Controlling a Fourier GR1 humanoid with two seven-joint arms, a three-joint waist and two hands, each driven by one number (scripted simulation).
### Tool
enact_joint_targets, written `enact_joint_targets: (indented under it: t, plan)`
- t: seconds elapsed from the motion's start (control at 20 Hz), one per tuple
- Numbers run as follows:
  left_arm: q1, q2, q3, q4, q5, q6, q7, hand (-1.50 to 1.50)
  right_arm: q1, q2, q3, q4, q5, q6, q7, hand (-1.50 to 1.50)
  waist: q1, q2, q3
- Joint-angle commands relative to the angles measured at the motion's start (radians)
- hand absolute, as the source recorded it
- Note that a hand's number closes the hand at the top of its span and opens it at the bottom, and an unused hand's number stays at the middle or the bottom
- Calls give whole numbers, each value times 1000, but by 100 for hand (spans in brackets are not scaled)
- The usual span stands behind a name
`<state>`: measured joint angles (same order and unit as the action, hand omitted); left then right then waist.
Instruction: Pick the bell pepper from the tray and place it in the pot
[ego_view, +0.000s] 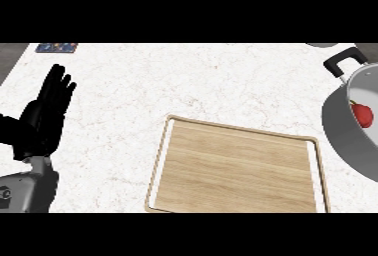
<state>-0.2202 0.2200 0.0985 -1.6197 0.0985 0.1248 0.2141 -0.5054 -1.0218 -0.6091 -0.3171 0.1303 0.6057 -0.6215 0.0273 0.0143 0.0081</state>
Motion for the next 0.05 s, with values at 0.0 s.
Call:
enact_joint_targets:
  t: [0.0]
  plan:
    - [12, -17, -6, 10, -5, 6, -19, 0, 22, -18, 6, 20, -3, 147, -134, -150, 5, 4, 2]
